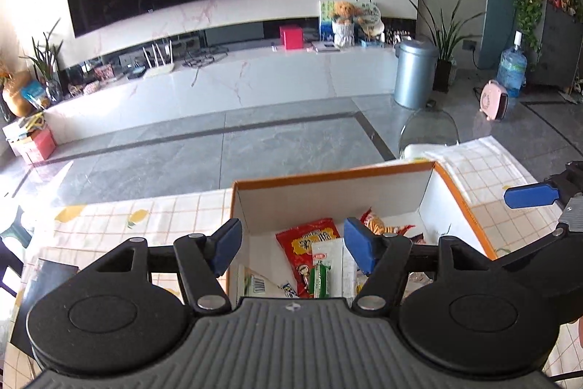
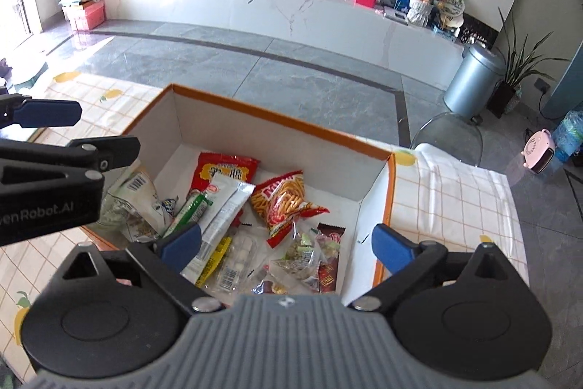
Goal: Organize snacks
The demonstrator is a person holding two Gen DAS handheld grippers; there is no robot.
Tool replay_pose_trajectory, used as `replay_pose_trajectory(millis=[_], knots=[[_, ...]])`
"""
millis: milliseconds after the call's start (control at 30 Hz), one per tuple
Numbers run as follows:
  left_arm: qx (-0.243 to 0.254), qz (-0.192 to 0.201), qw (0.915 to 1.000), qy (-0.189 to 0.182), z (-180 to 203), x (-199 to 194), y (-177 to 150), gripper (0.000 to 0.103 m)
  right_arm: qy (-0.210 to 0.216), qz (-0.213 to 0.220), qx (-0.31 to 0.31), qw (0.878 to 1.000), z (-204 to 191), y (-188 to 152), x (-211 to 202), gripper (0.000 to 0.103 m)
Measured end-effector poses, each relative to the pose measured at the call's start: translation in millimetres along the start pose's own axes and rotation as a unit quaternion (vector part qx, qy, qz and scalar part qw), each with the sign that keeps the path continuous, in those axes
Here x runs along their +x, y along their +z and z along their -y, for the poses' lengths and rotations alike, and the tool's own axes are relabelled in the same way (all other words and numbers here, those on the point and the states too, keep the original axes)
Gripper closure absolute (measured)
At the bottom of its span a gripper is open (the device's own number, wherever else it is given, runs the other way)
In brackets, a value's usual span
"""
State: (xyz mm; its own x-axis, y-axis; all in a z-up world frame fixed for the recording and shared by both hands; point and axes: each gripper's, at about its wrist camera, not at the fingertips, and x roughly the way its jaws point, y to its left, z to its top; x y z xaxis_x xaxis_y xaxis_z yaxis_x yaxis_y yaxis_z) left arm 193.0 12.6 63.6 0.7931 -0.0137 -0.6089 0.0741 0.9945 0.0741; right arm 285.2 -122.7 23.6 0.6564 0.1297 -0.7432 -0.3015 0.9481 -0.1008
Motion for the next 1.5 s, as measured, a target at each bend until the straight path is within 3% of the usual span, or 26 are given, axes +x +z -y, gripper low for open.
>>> replay_pose_trajectory(millis=[133, 267, 467, 600, 733, 1033, 1200, 1500], knots=[[0.001, 0.055, 0.9982, 0.024, 2.4, -39.4, -4.8, 0.019, -0.019, 0.048, 0.003, 0.999, -0.9, -10.5, -43.0, 0.004], [0.011, 0.084, 0.9959, 0.033, 8.5, -71.0, -18.9, 0.015, -0.028, 0.094, 0.012, 0.995, -3.1, -30.0, -85.2, 0.004], [0.01, 0.098, 0.9949, 0.023, 12.9, -104.5, -48.6, 0.013, -0.05, 0.139, 0.018, 0.989, -15.7, -74.0, -138.0, 0.004], [0.017, 0.084, 0.9959, 0.028, 15.3, -110.4, -71.3, 0.012, -0.046, 0.16, 0.037, 0.985, -23.6, -110.3, -159.8, 0.004], [0.024, 0.072, 0.9959, 0.049, 17.0, -109.9, -94.3, 0.011, -0.038, 0.156, 0.066, 0.985, -28.5, -139.8, -165.9, 0.004], [0.014, 0.068, 0.9966, 0.045, 25.6, -94.2, -120.6, 0.011, -0.039, 0.161, 0.155, 0.974, -20.6, -176.0, -153.7, 0.004], [0.03, 0.056, 0.9967, 0.05, 35.0, -82.9, -129.7, 0.011, -0.058, 0.166, 0.145, 0.974, -25.6, -182.0, -138.9, 0.004], [0.02, 0.018, 0.9985, 0.047, 29.6, -59.4, -143.9, 0.011, -0.056, 0.149, 0.139, 0.977, -24.3, -185.6, -104.6, 0.004]])
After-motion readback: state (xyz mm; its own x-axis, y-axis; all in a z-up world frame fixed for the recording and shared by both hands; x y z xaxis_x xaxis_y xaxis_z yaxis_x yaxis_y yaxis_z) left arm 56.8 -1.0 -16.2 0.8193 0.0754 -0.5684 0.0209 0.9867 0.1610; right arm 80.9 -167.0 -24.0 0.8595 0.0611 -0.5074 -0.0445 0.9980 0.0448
